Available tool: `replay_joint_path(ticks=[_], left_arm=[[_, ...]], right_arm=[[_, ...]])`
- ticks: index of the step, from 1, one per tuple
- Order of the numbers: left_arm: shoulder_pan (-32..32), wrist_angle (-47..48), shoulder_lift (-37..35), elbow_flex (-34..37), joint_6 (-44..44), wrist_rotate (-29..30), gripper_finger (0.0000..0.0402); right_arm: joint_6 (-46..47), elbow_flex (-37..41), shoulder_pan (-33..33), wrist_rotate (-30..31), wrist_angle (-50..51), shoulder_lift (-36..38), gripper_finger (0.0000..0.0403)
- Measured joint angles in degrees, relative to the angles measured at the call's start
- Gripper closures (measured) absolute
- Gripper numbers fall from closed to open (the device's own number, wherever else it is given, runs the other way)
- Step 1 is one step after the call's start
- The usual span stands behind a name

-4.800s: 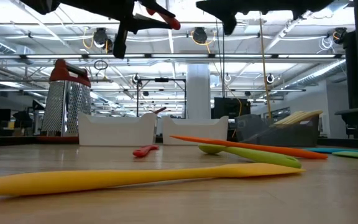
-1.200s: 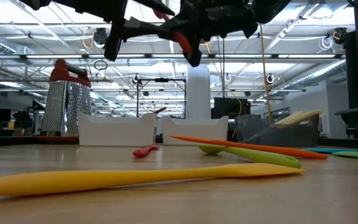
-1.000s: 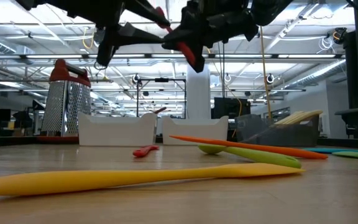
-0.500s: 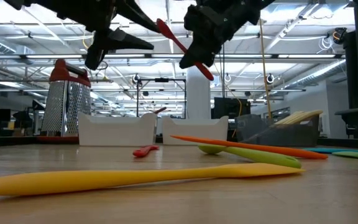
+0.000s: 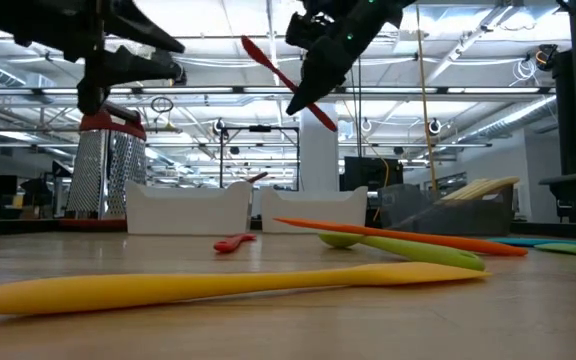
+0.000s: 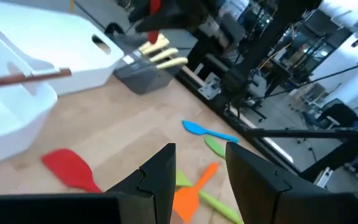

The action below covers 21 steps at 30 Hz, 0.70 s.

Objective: Pick & Place Kitchen Items
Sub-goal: Put the red serving spoon into the left white bin

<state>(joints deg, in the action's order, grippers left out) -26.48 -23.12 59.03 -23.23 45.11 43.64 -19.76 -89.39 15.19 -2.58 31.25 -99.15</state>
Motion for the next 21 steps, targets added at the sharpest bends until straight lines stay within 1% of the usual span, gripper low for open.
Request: replay_joint_path(ticks=[5, 10, 16, 21], left_arm=[[-0.1, 1.3, -5.6, 2.6, -2.7, -0.1, 0.0256], [-0.1, 5.2, -9.6, 3.7, -4.1, -0.1, 0.0256], [-0.1, 7.6, -10.8, 3.8, -4.3, -0.1, 0.0256], [0.8, 8.1, -10.7, 3.8, -4.3, -0.2, 0.0256]], right_arm=[[0.7, -9.1, 0.6, 2.7, 9.3, -6.8, 0.0365], [0.8, -20.5, 1.0, 2.8, 17.4, -14.2, 0.0365], [0.8, -32.9, 1.4, 2.8, 26.0, -21.7, 0.0365], [0.5, -38.5, 2.0, 2.8, 30.2, -25.8, 0.0365]])
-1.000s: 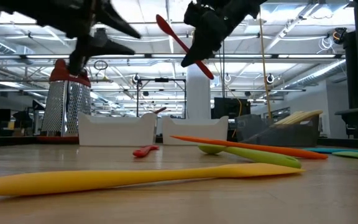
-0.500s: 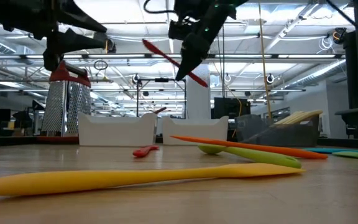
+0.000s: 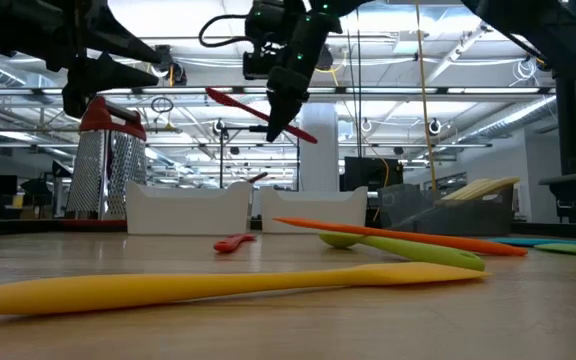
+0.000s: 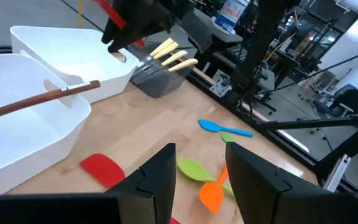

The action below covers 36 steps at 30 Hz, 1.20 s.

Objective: Pick & Place Kitchen Items
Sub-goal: Put the red serving spoon into the left white bin

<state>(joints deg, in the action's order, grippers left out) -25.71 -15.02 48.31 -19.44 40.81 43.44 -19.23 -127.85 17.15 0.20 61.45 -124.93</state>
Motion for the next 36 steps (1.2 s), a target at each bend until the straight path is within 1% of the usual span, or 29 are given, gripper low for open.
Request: replay_joint_path(ticks=[9, 17, 23, 28, 30, 32, 33, 36], left_arm=[[2.9, 0.0, 0.0, 0.0, -0.6, 0.0, 0.0256], [8.6, -0.5, 0.0, 0.0, -1.8, 0.0, 0.0256], [15.0, -3.5, 0.1, 0.0, -2.4, -5.1, 0.0256], [20.8, -3.7, 0.1, -0.1, 6.6, -7.4, 0.0256], [23.1, -3.7, 0.1, -0.1, 11.8, -9.3, 0.0256], [24.6, -3.7, 0.1, -0.1, 17.3, -10.4, 0.0256], [25.1, -3.9, 0.1, -0.1, 19.4, -10.4, 0.0256], [26.3, -7.0, 1.5, -0.1, 22.0, -10.2, 0.0256]], right_arm=[[0.4, -0.4, 0.5, 0.3, 0.2, -1.6, 0.0365], [0.5, -0.4, -0.1, -0.2, -1.2, -1.4, 0.0365], [0.2, -0.4, -0.8, -0.2, -3.7, -1.5, 0.0365], [0.3, -0.4, -1.3, 0.1, -5.1, -1.4, 0.0365], [0.7, -0.4, -1.5, 2.6, -5.9, -1.4, 0.0365], [1.0, -0.4, -1.8, 5.9, -7.0, -1.4, 0.0365], [1.2, -0.4, -1.9, 6.5, -7.4, -1.4, 0.0365], [3.5, -0.4, -1.9, 6.0, -9.2, -1.4, 0.0365]])
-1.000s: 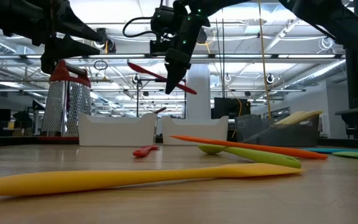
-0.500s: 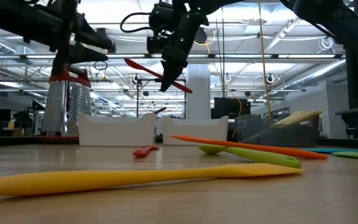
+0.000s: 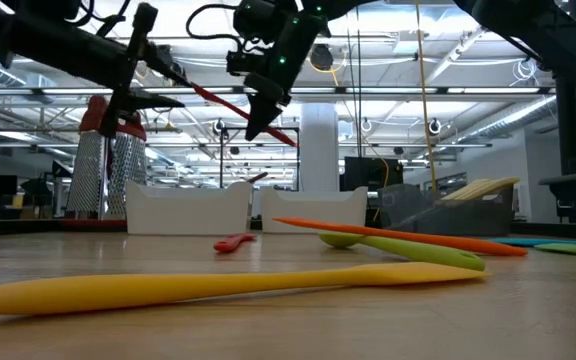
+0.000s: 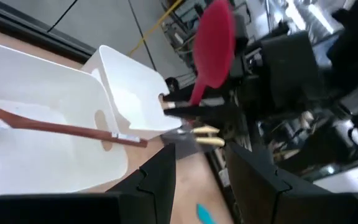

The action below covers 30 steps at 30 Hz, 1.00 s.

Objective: Pick & Place Kitchen Items
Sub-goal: Put the red serving spoon into the left white bin

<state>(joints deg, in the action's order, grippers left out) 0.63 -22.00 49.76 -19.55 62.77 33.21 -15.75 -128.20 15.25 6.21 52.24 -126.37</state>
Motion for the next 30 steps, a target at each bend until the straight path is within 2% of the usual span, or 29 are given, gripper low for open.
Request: replay_joint_path(ticks=[10, 13, 21, 27, 30], left_arm=[[2.1, -15.7, 11.7, -0.1, 1.5, -0.1, 0.0256], [2.5, -18.4, 14.5, -0.4, 1.5, -0.3, 0.0256], [3.1, -23.1, 20.6, -3.4, -0.4, -0.3, 0.0256], [3.1, -23.2, 21.6, -4.3, -1.3, -0.3, 0.0256], [3.1, -23.6, 21.6, -4.5, -2.7, -1.2, 0.0256]], right_arm=[[3.5, 0.0, -0.4, -0.5, -3.5, 0.0, 0.0365], [5.2, 0.0, -0.4, -3.3, -3.3, 0.0, 0.0365], [8.3, 0.0, -0.4, -9.1, -2.2, 0.0, 0.0365], [9.3, 0.0, -0.3, -9.9, 1.0, 0.0, 0.0365], [9.3, 0.0, -0.3, -13.5, 2.0, 0.0, 0.0365]])
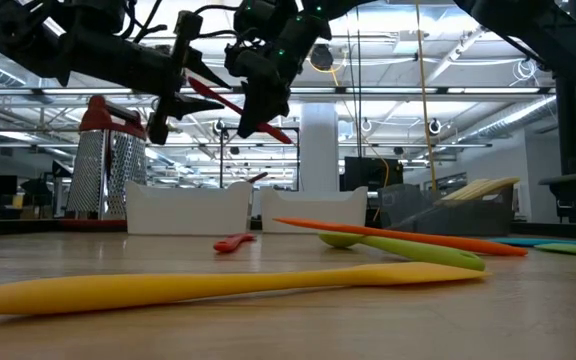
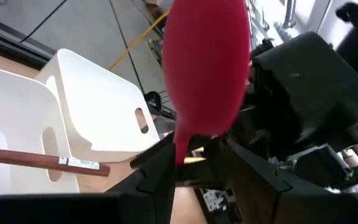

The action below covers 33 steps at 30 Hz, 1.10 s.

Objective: Pick & Place Kitchen Items
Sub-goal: Put the red serving spoon into the left white bin

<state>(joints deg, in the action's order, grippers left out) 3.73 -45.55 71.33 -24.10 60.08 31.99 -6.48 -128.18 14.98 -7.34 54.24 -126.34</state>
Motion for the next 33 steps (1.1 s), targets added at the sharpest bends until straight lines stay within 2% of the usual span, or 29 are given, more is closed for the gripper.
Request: replay_joint_path(ticks=[11, 17, 33], left_arm=[[0.1, -0.2, 0.0, 0.0, -1.0, -2.5, 0.0256], [-0.1, 0.2, 0.0, 0.0, -1.2, -1.1, 0.0256], [0.3, 0.8, 0.0, 0.0, -3.0, -0.7, 0.0256]], right_arm=[[-1.7, 0.0, -0.1, -1.7, 0.1, 0.0, 0.0365], [-0.7, 0.0, -0.1, 1.2, -0.4, 0.0, 0.0365], [-0.8, 0.1, 0.0, -11.5, -1.3, 0.3, 0.0365]])
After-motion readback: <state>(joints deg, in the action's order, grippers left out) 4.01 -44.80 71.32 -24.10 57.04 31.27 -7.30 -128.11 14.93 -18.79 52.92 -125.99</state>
